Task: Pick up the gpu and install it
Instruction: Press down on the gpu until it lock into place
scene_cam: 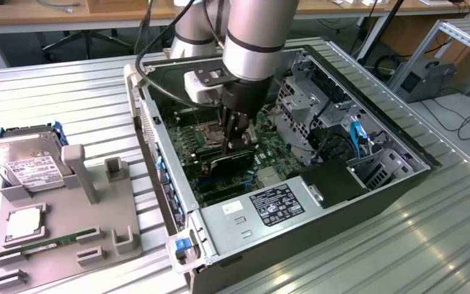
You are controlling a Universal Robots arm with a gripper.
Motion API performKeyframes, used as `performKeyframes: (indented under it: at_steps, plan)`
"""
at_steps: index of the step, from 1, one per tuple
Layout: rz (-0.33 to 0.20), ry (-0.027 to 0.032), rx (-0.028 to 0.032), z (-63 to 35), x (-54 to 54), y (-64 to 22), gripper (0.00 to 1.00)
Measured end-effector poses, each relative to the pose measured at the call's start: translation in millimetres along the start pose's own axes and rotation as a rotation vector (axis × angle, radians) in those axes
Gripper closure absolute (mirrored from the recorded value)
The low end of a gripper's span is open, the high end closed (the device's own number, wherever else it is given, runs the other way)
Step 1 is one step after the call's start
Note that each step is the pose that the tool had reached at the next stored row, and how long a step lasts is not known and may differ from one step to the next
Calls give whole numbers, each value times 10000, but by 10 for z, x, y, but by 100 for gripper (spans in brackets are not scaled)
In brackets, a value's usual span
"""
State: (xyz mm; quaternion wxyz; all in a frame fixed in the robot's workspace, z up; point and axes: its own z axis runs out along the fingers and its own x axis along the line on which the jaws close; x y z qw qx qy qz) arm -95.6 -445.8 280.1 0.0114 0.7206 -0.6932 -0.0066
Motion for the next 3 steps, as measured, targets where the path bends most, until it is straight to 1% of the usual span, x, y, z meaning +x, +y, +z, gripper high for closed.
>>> performKeyframes:
  at_steps: [1,2,3]
  plan:
    - [-2,-29,0,-100,4,-85,89]
    - [-2,-70,2,-177,5,-87,89]
    - [-2,-68,1,-178,5,-87,89]
